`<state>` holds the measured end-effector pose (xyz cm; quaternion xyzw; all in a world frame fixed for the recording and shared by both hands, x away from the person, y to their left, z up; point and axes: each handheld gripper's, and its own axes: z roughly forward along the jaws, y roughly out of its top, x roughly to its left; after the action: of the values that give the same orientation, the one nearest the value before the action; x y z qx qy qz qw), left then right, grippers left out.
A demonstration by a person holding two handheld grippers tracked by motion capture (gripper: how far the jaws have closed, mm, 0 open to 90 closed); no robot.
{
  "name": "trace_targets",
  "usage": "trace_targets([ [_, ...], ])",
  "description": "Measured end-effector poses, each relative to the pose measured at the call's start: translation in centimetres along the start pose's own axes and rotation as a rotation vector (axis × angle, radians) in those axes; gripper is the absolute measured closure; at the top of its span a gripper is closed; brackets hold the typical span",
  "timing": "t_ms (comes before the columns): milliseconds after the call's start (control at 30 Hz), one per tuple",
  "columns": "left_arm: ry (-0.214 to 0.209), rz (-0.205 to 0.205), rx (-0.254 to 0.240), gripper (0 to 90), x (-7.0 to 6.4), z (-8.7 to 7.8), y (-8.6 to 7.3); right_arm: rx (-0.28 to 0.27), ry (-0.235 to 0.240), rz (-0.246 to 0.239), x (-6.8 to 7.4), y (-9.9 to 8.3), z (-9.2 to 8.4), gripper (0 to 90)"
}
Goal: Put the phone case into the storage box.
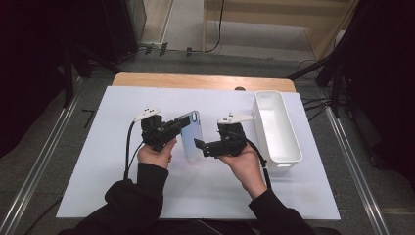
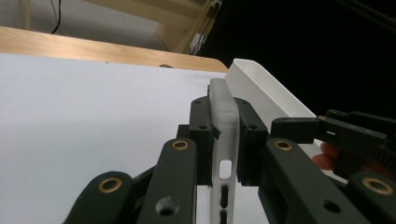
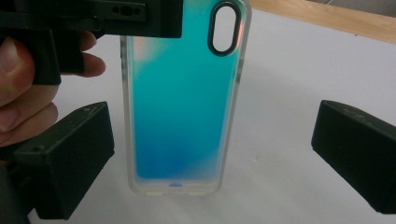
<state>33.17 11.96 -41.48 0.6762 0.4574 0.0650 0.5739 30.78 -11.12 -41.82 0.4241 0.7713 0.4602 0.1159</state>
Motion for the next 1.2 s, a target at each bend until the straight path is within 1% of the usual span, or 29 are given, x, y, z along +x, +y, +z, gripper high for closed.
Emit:
trace_targets([
  [133, -0.005, 0.002, 0.003, 79.1, -0.2, 0.0, 0.0, 0.009, -0.003, -0.001, 0.1, 0.2, 0.5, 0.0],
  [300, -0.013, -0.006, 0.002, 79.1, -0.4, 0.1, -0.1, 0.003, 0.014, 0.002, 0.2, 0.3, 1.0, 0.0],
  [367, -0.016, 0.001, 0.009, 79.1, -0.4, 0.1, -0.1, 0.001, 0.018, 0.020, 0.3, 0.4, 1.2, 0.0],
  [400, -0.015, -0.002, 0.010, 79.1, -0.5, 0.1, -0.1, 0.001, 0.023, 0.032, 0.3, 0.5, 1.3, 0.0],
  [500, -0.018, -0.006, 0.010, 79.1, -0.6, 0.1, -0.2, 0.003, 0.025, 0.039, 0.3, 0.7, 1.5, 0.0],
  [533, -0.018, -0.007, 0.010, 79.1, -0.6, 0.2, -0.2, 0.001, 0.028, 0.031, 0.3, 0.7, 1.6, 0.0],
  [733, -0.032, -0.011, 0.013, 79.1, -0.9, 0.2, -0.3, 0.007, 0.029, 0.029, 0.6, 0.9, 2.2, 0.0],
  [800, -0.034, -0.011, 0.016, 79.1, -1.0, 0.3, -0.3, 0.006, 0.033, 0.020, 0.6, 0.8, 2.5, 0.0],
  [833, -0.036, -0.011, 0.017, 79.0, -1.0, 0.3, -0.4, 0.010, 0.031, 0.028, 0.6, 0.9, 2.6, 0.0],
  [900, -0.039, -0.014, 0.021, 79.1, -1.1, 0.3, -0.4, 0.005, 0.039, 0.022, 0.6, 0.8, 2.8, 0.0],
  [933, -0.041, -0.014, 0.021, 79.1, -1.2, 0.4, -0.4, 0.003, 0.037, 0.023, 0.6, 0.8, 2.9, 0.0],
  [1000, -0.041, -0.013, 0.025, 79.1, -1.3, 0.4, -0.4, -0.001, 0.021, 0.004, 0.8, 0.9, 3.1, 0.0],
  [1033, -0.042, -0.015, 0.024, 79.1, -1.3, 0.4, -0.5, -0.002, 0.018, 0.003, 0.9, 0.9, 3.2, 0.0],
  [1100, -0.044, -0.018, 0.024, 79.1, -1.4, 0.4, -0.5, 0.000, 0.027, 0.012, 1.0, 1.1, 3.4, 0.0],
  [1167, -0.045, -0.019, 0.024, 79.1, -1.5, 0.4, -0.5, -0.004, 0.022, 0.003, 1.0, 1.1, 3.6, 0.0],
  [1200, -0.045, -0.018, 0.023, 79.0, -1.5, 0.4, -0.5, -0.005, 0.021, 0.003, 1.0, 1.1, 3.5, 2.2],
])
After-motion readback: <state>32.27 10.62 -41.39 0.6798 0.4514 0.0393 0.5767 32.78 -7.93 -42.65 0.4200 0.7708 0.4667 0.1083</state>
